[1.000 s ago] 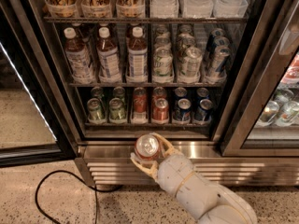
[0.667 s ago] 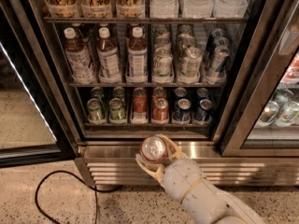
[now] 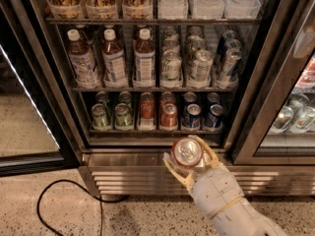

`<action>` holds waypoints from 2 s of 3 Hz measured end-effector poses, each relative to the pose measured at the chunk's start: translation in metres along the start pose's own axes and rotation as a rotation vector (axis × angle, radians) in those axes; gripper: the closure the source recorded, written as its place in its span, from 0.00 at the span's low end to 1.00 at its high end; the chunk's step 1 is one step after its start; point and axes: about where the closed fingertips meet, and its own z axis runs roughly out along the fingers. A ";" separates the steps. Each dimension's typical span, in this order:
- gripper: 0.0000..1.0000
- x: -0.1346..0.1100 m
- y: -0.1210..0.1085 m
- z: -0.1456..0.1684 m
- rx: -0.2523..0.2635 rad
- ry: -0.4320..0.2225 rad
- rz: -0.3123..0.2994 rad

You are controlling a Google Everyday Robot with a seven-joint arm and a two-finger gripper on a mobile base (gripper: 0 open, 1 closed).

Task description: Pick coke can from bottom shelf of fridge

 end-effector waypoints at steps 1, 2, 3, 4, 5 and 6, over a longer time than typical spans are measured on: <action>1.00 -0.015 -0.035 -0.009 0.086 -0.022 0.014; 1.00 -0.015 -0.035 -0.009 0.086 -0.022 0.014; 1.00 -0.025 -0.045 -0.001 0.059 -0.003 0.013; 1.00 -0.068 -0.074 0.023 0.026 0.031 -0.056; 1.00 -0.098 -0.070 0.051 -0.040 0.052 -0.062; 1.00 -0.102 -0.045 0.058 -0.110 0.037 -0.037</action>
Offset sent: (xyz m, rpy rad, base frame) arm 0.0015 -0.0254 0.0232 0.0372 -0.0347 -0.0604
